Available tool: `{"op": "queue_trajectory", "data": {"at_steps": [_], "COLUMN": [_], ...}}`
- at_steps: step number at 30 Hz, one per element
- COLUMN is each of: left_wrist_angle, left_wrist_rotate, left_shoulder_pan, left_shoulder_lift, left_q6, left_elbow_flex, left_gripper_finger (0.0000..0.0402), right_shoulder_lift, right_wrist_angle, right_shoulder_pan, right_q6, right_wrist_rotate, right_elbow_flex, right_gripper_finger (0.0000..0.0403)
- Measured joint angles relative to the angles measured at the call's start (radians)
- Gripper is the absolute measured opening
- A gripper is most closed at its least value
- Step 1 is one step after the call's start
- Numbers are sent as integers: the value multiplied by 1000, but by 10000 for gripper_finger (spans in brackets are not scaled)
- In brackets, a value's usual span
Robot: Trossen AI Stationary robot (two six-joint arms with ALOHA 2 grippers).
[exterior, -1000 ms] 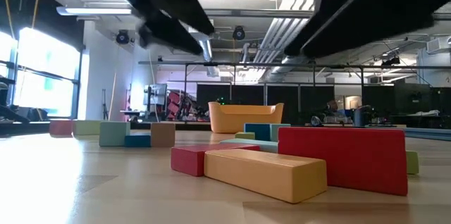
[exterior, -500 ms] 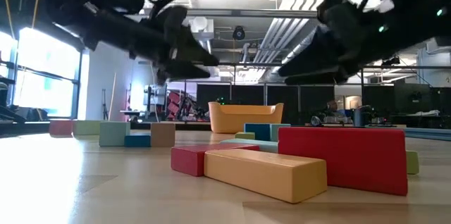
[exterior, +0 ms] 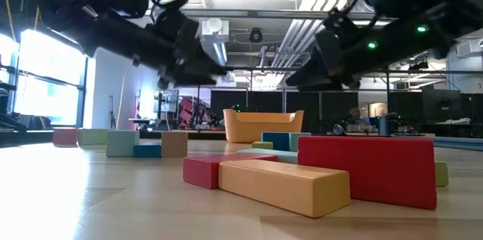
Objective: Sort blocks by size
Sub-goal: Put the small green rectangle block into the yellow bin
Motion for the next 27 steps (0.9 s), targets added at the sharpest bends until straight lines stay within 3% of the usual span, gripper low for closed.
{"op": "queue_trajectory", "data": {"at_steps": [5, 12, 17, 21, 24, 27], "left_wrist_angle": [146, 164, 159, 164, 160, 118], "left_wrist_rotate": [57, 64, 64, 36, 2, -35], "left_shoulder_pan": [-6, -46, -98, -141, -168, -180], "left_shoulder_lift": [-1, -1, -1, -1, -1, -1], "left_q6": [40, 62, 63, 56, 81, 105], "left_elbow_flex": [24, 73, 80, 80, 80, 80], "left_gripper_finger": [225, 225, 225, 225, 225, 225], "right_shoulder_lift": [0, 0, 0, 2, 4, 9], "right_wrist_angle": [3, 1, -70, -321, -572, -643], "right_shoulder_pan": [-78, -125, -209, -267, -277, -274], "right_q6": [-43, -197, -219, -174, -242, -326], "right_wrist_rotate": [-120, -251, -563, -787, -763, -673], "right_elbow_flex": [44, 79, 111, 184, 251, 294], "right_gripper_finger": [265, 265, 265, 265, 265, 265]}}
